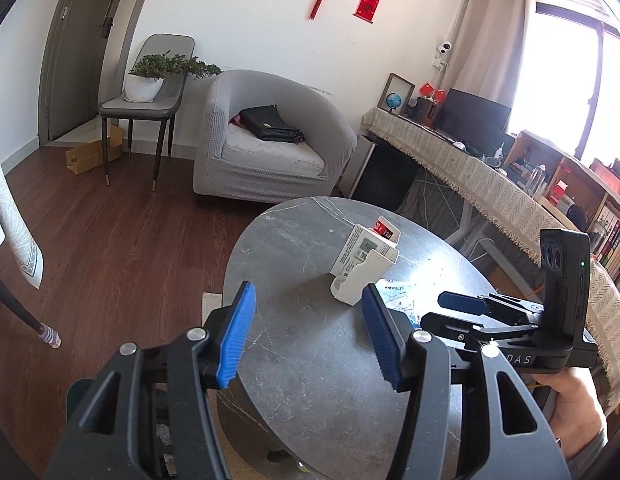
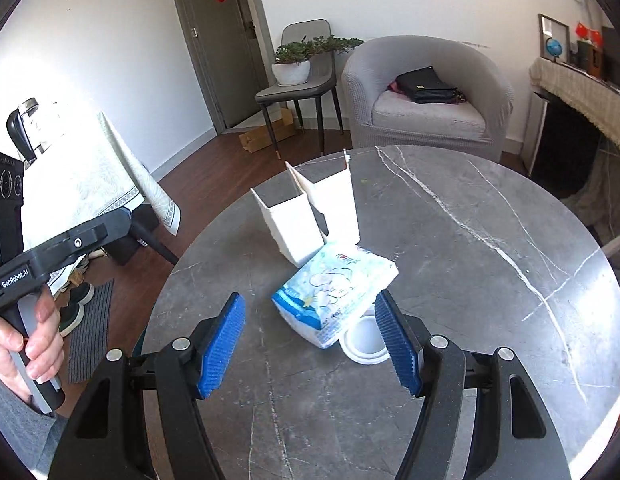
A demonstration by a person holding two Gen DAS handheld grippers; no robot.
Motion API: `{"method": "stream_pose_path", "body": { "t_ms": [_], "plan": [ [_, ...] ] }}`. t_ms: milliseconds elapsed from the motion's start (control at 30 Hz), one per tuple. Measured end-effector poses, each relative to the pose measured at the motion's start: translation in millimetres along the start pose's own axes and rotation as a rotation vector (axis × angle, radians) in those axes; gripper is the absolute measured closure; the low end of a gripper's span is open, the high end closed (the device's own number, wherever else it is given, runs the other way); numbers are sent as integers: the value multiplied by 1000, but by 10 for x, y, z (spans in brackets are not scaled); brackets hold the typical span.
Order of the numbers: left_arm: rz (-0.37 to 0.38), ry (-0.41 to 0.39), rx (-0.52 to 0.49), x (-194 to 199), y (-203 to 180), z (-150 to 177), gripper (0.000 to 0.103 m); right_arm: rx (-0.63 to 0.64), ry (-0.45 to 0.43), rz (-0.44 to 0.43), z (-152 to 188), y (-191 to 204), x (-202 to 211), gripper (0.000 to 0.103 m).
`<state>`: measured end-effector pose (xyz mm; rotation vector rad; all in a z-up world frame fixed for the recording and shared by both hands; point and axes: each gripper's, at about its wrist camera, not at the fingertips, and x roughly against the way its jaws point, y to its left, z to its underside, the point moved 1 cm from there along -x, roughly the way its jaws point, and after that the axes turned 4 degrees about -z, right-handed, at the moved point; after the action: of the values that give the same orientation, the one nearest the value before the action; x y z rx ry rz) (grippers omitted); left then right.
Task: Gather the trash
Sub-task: 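Move both open tools back over the table, then grasp the blue-and-white tissue pack with the right tool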
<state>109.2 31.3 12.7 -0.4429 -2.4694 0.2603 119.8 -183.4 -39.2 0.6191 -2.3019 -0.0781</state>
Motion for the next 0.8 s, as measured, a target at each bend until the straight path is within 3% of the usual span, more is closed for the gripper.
{"method": "stream_pose_path", "body": {
  "t_ms": [233, 667, 800],
  "plan": [
    [12, 8, -12, -173, -44, -62, 43, -113, 13, -22, -49, -356, -94, 44],
    [15, 31, -114, -481, -296, -122, 38, -347, 45, -225, -109, -749, -411, 55],
    [5, 35, -141, -515, -358, -108, 36, -347, 53, -229, -114, -716, -453, 71]
  ]
}}
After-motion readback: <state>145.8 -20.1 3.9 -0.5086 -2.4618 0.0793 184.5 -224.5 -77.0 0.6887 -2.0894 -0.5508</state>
